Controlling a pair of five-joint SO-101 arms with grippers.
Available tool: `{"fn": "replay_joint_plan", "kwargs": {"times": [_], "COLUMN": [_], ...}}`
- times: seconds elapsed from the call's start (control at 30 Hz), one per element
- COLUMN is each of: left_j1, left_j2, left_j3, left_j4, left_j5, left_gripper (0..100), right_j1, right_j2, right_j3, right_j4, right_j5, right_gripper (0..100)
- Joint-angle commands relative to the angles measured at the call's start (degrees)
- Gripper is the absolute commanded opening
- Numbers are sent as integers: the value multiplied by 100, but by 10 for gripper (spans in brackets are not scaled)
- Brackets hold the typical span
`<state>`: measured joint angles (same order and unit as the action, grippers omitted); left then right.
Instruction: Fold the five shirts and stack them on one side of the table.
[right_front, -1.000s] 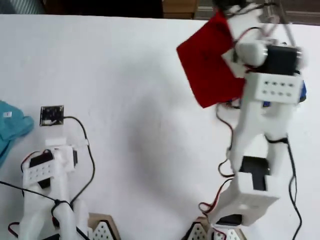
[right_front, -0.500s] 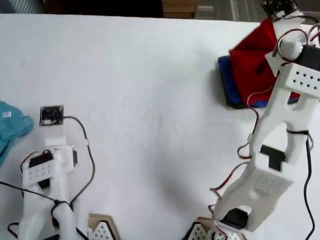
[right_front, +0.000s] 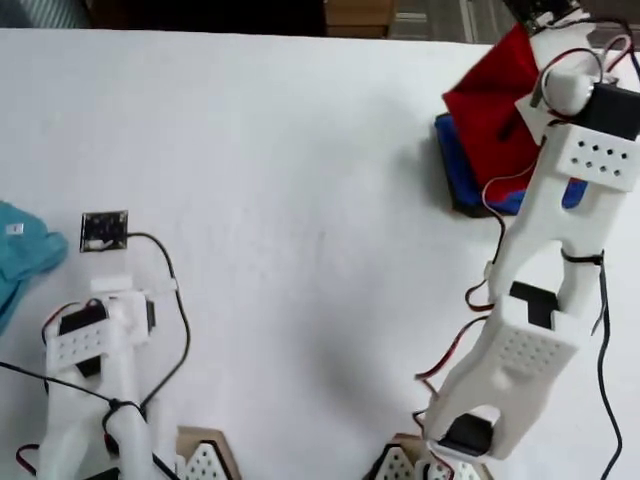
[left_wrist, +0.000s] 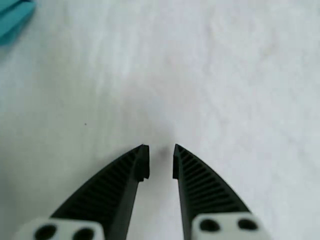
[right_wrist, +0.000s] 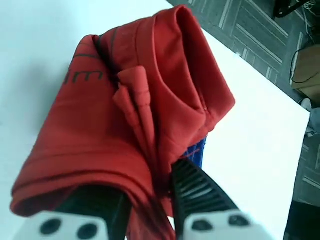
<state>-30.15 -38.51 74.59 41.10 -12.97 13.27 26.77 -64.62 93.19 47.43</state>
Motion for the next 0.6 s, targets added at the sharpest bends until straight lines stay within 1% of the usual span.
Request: {"fn": "replay_joint_plan", "kwargs": {"times": [0.0, 0.1, 0.23, 0.33, 0.47, 0.57], "left_j1": [-9, -9, -9, -9, -9, -9], "left_j2": [-114, -114, -114, -114, -114, -114], "left_j3": [-22, -22, -22, -22, -22, -22], "left_j4": [-88, -88, -88, -88, -88, -88], "left_j5": [-9, -9, -9, -9, -9, -9], "left_gripper": [106, 106, 106, 106, 106, 106], "right_j1": [-57, -4, 127, 374, 778, 945], "right_j2": [-22, 4, 84, 435, 1086, 1516], "right_j3": [-484, -413, 176, 615, 642, 633], "right_j4": [154, 127, -136, -708, -1622, -2053], "right_j5": [0, 0, 0, 9, 9, 35], "right_gripper": [19, 19, 19, 19, 19, 19]}}
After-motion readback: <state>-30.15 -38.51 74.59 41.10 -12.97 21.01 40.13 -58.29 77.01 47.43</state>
